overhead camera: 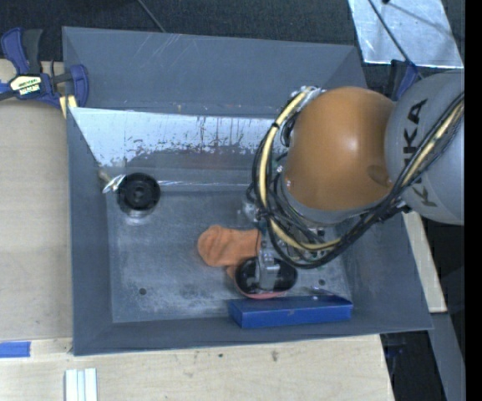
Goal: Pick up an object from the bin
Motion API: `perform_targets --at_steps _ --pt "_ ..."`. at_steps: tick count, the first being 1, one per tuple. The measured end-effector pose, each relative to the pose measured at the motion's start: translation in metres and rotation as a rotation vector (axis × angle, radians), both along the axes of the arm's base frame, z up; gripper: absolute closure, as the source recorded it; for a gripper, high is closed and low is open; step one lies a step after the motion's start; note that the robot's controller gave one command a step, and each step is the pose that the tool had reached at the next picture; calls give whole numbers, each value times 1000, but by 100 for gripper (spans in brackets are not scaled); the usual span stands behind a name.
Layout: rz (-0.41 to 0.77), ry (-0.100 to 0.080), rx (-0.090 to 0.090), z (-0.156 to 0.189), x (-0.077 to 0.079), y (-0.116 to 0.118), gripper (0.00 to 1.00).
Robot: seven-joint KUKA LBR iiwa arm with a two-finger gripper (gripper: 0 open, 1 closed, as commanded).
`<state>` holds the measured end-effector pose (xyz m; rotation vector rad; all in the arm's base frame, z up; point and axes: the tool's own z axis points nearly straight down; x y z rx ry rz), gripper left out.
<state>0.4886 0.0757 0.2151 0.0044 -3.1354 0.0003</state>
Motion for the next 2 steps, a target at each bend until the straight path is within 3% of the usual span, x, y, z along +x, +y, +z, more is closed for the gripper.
perform_targets --at_steps 1,2 --pt "-3 -9 1 5 2 0 0" --pt "83 -13 1 -52 6 -35 0"
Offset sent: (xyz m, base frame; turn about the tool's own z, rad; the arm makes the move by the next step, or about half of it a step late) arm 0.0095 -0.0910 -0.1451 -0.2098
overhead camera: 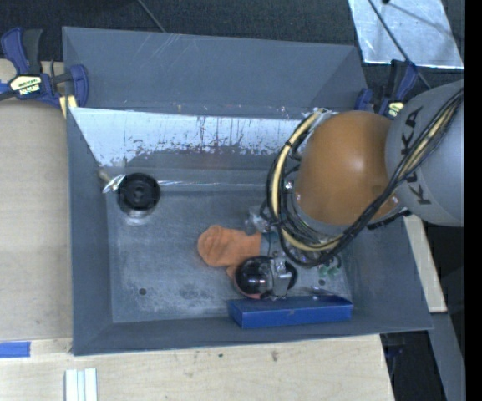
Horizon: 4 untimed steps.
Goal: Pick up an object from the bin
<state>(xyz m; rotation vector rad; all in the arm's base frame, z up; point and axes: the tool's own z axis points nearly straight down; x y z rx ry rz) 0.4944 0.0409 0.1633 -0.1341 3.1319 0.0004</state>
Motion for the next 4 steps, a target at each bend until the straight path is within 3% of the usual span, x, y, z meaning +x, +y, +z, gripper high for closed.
perform_targets --at_steps 1,2,3,4 --pt "177 2 -3 -2 4 -54 0" --pt "278 3 -2 -33 -10 -39 0" --pt "212 -42 -7 -84 11 -35 0" --pt "373 -36 -9 -87 2 -109 100"
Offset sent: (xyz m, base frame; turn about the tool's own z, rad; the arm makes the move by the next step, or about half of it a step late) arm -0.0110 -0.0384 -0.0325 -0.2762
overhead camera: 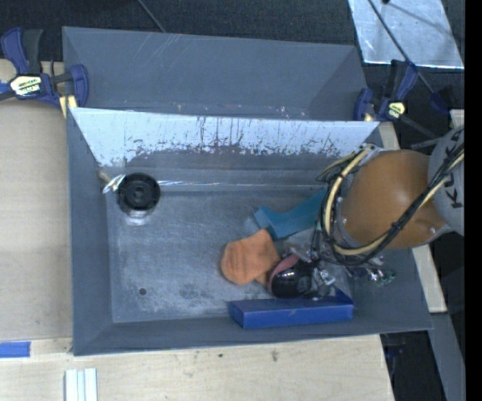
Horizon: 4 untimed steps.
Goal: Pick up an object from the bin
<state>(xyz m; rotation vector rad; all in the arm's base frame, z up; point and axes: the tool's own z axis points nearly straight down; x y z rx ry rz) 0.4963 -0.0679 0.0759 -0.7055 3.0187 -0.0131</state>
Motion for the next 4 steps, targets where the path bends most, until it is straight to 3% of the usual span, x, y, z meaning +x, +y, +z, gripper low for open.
perform_targets --at_steps 2,4 --pt "-1 3 0 1 1 0 100" --pt "0 26 0 16 0 1 100"
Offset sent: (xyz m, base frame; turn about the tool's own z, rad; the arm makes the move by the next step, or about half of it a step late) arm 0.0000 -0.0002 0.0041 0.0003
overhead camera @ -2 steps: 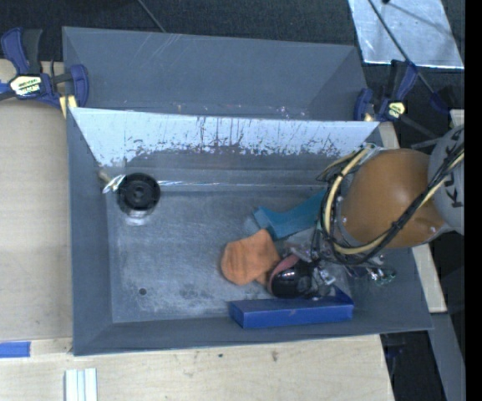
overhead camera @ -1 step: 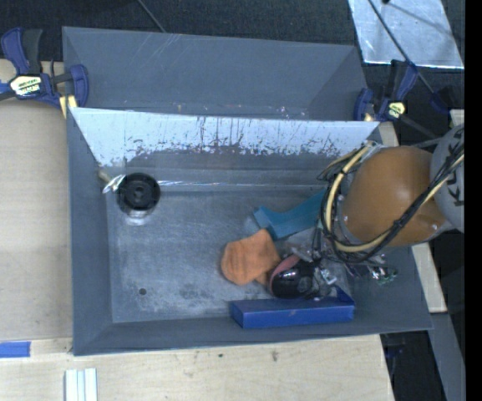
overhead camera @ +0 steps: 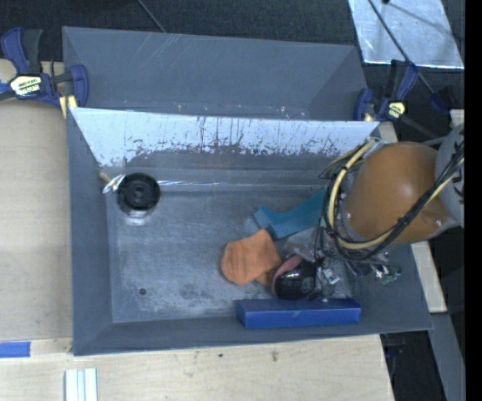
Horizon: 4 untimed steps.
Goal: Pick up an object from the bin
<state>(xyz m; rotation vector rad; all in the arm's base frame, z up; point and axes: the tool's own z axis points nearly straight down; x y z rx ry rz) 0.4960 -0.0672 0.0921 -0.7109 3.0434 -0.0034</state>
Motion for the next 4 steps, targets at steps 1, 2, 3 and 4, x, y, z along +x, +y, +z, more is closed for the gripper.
perform_targets --at_steps 1,2,3,4 --pt "1 9 -1 10 -1 0 100" --pt "-1 15 -1 19 -2 0 100" --pt "-2 14 -1 29 -2 0 100" --pt "-2 16 -1 39 -2 0 100"
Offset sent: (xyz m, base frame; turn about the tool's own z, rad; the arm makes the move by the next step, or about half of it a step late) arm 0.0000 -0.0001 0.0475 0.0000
